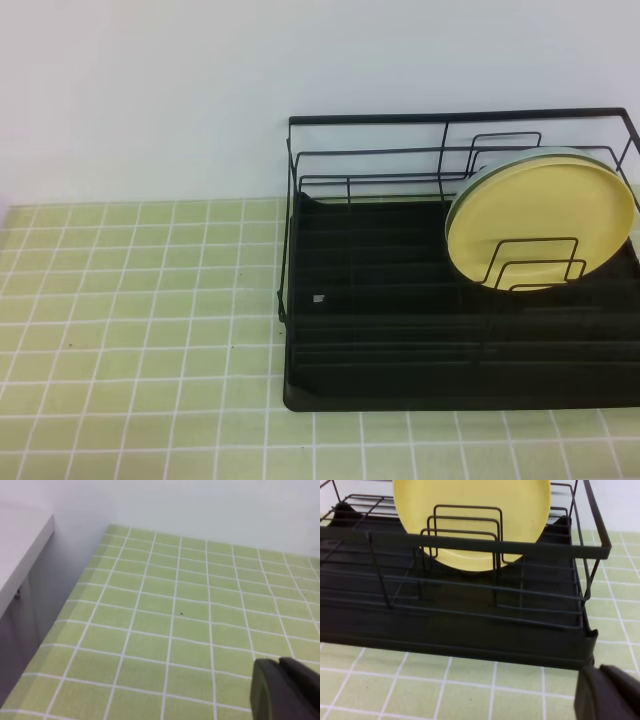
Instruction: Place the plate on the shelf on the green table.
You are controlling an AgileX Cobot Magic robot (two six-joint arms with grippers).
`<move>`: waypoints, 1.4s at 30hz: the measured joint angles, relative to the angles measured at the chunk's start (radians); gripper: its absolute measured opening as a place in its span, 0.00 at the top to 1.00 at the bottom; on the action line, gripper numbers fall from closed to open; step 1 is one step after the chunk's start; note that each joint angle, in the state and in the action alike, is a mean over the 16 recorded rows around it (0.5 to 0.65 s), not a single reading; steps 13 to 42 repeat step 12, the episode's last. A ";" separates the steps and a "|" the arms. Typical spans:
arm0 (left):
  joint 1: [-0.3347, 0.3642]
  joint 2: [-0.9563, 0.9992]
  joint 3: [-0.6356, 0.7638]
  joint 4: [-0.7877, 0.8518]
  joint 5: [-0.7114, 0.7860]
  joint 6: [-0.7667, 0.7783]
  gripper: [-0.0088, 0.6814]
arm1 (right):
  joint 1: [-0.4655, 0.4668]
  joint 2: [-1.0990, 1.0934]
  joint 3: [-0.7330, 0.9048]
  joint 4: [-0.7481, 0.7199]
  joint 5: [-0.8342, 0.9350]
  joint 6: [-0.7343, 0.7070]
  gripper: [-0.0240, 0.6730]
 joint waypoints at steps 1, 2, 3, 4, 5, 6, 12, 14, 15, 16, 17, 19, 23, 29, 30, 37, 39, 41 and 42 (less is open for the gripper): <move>0.000 0.000 0.000 0.000 0.000 0.000 0.99 | 0.000 0.000 0.000 -0.002 0.008 0.000 0.97; 0.000 0.000 0.000 0.000 0.000 0.000 0.99 | 0.000 0.000 0.000 -0.004 0.015 -0.001 0.97; 0.000 0.000 0.000 0.000 0.000 0.000 0.99 | 0.000 0.000 0.000 -0.006 0.019 -0.002 0.97; 0.000 0.000 0.000 0.000 0.000 0.000 0.99 | 0.000 0.000 0.000 -0.007 0.019 -0.002 0.97; 0.000 0.000 0.000 0.000 0.000 0.000 0.99 | 0.000 0.000 0.000 -0.007 0.019 -0.002 0.97; 0.000 0.000 0.000 0.000 0.000 0.000 0.99 | 0.000 0.000 0.000 -0.007 0.018 -0.002 0.97; 0.000 0.000 0.000 0.000 0.000 0.000 0.99 | 0.000 0.000 0.000 -0.008 0.018 -0.001 0.97; 0.000 0.000 0.000 0.000 0.000 0.000 0.99 | 0.000 0.000 0.000 -0.008 0.018 -0.001 0.97; 0.000 0.000 0.000 0.000 0.000 0.000 0.99 | 0.000 0.000 0.000 -0.008 0.018 -0.001 0.97; 0.000 0.000 0.000 0.000 0.000 0.000 0.99 | 0.000 0.000 0.000 -0.008 0.018 -0.001 0.97; 0.000 0.000 0.000 0.000 0.000 0.000 0.99 | 0.000 0.000 0.000 -0.008 0.018 -0.001 0.97; 0.000 0.000 0.000 0.000 0.000 0.000 0.99 | 0.000 0.000 0.000 -0.008 0.018 -0.001 0.97; 0.000 0.000 0.000 0.000 0.000 0.000 0.99 | 0.000 0.000 0.000 -0.008 0.018 -0.001 0.97; 0.000 0.000 0.000 0.000 0.000 0.000 0.99 | 0.000 0.000 0.000 -0.008 0.018 -0.001 0.97; 0.000 0.000 0.000 0.000 0.000 0.000 0.99 | 0.000 0.000 0.000 -0.008 0.018 -0.001 0.97; 0.000 0.000 0.000 0.000 0.000 0.000 0.99 | 0.000 0.000 0.000 -0.008 0.018 -0.001 0.97; 0.000 0.000 0.000 0.000 0.000 0.000 0.99 | 0.000 0.000 0.000 -0.008 0.018 -0.001 0.97; 0.000 0.000 0.000 0.000 0.000 0.000 0.99 | 0.000 0.000 0.000 -0.008 0.018 -0.001 0.97; 0.000 0.000 0.000 0.000 0.000 0.000 0.99 | 0.000 0.000 0.000 -0.008 0.018 -0.001 0.97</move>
